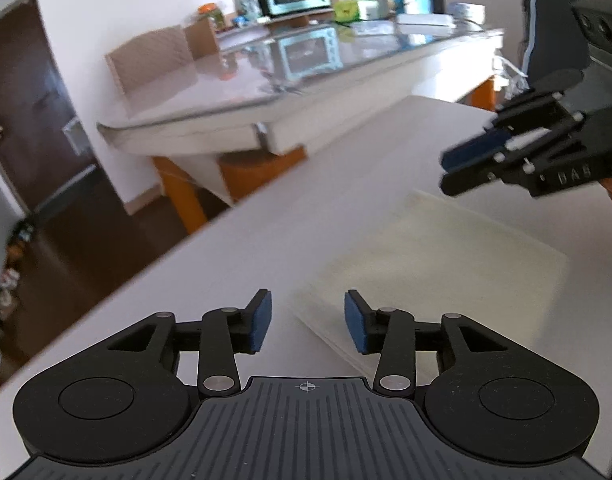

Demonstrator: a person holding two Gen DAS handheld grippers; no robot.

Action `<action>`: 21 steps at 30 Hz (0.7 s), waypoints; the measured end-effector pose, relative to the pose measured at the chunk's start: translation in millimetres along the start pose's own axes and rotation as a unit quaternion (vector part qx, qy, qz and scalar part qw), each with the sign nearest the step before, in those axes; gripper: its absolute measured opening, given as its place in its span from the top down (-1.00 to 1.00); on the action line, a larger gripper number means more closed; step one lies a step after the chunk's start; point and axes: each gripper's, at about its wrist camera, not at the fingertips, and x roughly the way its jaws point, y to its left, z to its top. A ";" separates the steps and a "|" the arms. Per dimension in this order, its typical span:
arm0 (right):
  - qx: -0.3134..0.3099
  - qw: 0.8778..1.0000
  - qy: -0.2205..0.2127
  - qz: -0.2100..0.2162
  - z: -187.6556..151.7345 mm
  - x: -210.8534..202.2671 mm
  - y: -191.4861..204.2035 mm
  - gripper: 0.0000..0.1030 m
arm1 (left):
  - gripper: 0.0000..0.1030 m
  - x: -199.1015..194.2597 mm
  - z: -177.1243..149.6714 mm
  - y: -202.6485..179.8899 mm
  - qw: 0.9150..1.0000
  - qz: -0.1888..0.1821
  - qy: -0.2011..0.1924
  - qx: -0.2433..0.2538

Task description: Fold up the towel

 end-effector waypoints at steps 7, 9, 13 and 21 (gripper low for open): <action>-0.015 1.000 0.016 0.012 -19.9 -16.5 33.6 0.48 | -0.01 -11.0 -15.3 -14.9 1.000 0.017 0.000 -0.024; -0.025 0.999 0.026 0.009 -24.9 -13.0 41.0 0.48 | -0.03 -11.1 -15.9 -16.7 0.999 0.021 -0.001 -0.024; -0.035 0.999 0.039 0.005 -31.2 -5.2 46.3 0.47 | -0.12 -14.2 -16.0 -19.0 0.999 0.029 0.000 -0.029; -0.013 1.000 0.009 -0.003 -35.0 -36.4 59.2 0.47 | -0.34 -44.7 -25.9 -31.3 0.998 0.028 -0.022 -0.048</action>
